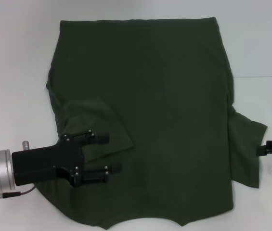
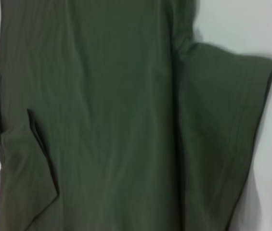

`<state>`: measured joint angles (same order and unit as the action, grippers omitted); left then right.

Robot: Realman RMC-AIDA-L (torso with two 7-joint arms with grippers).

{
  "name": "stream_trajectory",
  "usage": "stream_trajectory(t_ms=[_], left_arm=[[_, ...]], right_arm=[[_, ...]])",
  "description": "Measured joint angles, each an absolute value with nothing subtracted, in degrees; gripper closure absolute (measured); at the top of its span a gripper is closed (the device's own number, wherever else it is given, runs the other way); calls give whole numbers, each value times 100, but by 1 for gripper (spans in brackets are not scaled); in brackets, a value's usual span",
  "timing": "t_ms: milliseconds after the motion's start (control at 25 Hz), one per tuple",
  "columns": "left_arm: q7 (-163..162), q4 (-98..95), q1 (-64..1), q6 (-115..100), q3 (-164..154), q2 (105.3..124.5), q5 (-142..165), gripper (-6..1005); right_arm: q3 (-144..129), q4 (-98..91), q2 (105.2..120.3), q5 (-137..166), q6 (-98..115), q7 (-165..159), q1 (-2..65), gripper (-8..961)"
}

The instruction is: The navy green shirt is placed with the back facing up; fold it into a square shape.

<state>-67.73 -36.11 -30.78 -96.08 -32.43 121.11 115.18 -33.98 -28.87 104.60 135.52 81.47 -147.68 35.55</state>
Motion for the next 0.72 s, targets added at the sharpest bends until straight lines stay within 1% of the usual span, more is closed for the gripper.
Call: stream_trajectory(t_ms=[720], left_arm=[[-6777, -3601, -3103, -9553, -3208, 12124, 11504, 183]], right_arm=[[-3453, -2449, 10613, 13555, 7478, -14508, 3815, 29]])
